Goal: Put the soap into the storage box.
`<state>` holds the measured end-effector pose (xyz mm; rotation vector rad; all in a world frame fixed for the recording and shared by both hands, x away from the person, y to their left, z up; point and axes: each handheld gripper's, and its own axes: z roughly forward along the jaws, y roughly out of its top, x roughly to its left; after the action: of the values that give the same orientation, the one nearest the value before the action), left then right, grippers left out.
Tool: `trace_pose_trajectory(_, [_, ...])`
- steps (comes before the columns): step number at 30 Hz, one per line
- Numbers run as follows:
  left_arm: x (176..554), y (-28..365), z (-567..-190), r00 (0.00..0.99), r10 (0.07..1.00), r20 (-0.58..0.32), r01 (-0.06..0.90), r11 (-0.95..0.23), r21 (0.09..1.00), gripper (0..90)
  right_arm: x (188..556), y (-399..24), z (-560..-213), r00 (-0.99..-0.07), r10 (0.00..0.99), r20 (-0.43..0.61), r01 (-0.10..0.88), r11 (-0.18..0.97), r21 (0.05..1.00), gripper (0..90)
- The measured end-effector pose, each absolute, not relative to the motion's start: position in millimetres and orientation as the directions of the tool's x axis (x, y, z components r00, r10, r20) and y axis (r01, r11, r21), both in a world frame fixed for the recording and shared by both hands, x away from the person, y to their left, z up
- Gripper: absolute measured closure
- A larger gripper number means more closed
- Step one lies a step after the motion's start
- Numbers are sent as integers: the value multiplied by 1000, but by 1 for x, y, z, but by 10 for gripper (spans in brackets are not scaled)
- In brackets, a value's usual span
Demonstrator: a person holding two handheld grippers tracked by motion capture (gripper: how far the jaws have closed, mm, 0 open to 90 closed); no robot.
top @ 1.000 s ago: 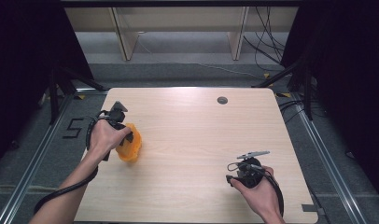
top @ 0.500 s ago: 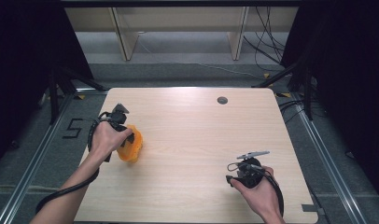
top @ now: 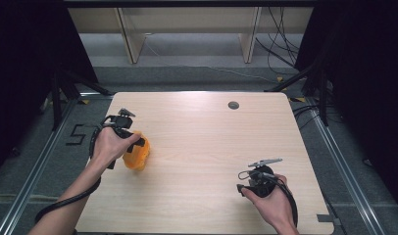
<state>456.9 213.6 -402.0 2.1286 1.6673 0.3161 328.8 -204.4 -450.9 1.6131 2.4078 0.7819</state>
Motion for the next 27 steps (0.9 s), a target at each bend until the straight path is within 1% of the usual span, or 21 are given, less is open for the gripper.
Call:
trace_pose_trajectory(1, [457,216,-401,285,956,-62,851,-223,476,340,329,-204,-451,-417,893,168,818,288,497,499])
trace_pose_trajectory(3, [455,218,-399,295,954,-49,845,-237,478,326,329,-204,-451,-423,891,166,815,295,498,498])
trace_pose_trajectory(7, [451,220,-395,301,952,-56,837,-235,494,312,329,-204,-451,-407,898,170,825,281,490,497])
trace_pose_trajectory(8, [451,221,-394,309,949,-54,833,-243,497,304,329,-204,-452,-411,898,158,819,288,496,497])
trace_pose_trajectory(11, [447,223,-390,315,948,-37,824,-254,506,294,329,-204,-451,-419,891,174,818,288,497,496])
trace_pose_trajectory(14, [439,226,-385,326,944,-46,812,-255,524,288,329,-205,-451,-420,892,166,817,293,497,494])
trace_pose_trajectory(16, [435,228,-383,330,943,-42,812,-261,522,287,329,-205,-451,-417,893,171,818,286,499,493])
trace_pose_trajectory(17, [430,232,-381,344,938,-50,807,-268,526,287,328,-205,-450,-423,883,205,816,272,511,493])
trace_pose_trajectory(18, [418,238,-380,356,932,-68,791,-262,553,285,328,-205,-450,-408,892,194,819,263,510,493])
trace_pose_trajectory(19, [411,243,-379,367,928,-70,778,-265,569,282,329,-207,-450,-421,888,185,809,275,519,493])
trace_pose_trajectory(20, [411,243,-379,367,928,-70,778,-265,569,280,329,-207,-450,-421,888,185,809,275,519,493])
trace_pose_trajectory(21, [396,253,-381,379,921,-86,732,-242,637,280,328,-207,-448,-422,886,195,806,268,528,487])
trace_pose_trajectory(22, [387,259,-383,387,918,-83,686,-226,692,280,328,-207,-448,-424,887,186,800,271,535,483])
trace_pose_trajectory(23, [387,259,-383,387,918,-83,686,-226,692,268,328,-207,-448,-424,887,186,800,271,535,483])
trace_pose_trajectory(24, [370,271,-389,405,914,-29,618,-250,746,246,328,-207,-448,-432,884,180,793,276,543,474])
trace_pose_trajectory(26, [363,277,-394,424,905,-32,604,-256,755,248,328,-207,-448,-433,885,171,788,280,548,473])
trace_pose_trajectory(27, [352,284,-404,421,903,-82,589,-203,782,247,328,-207,-448,-429,889,158,786,282,551,473])
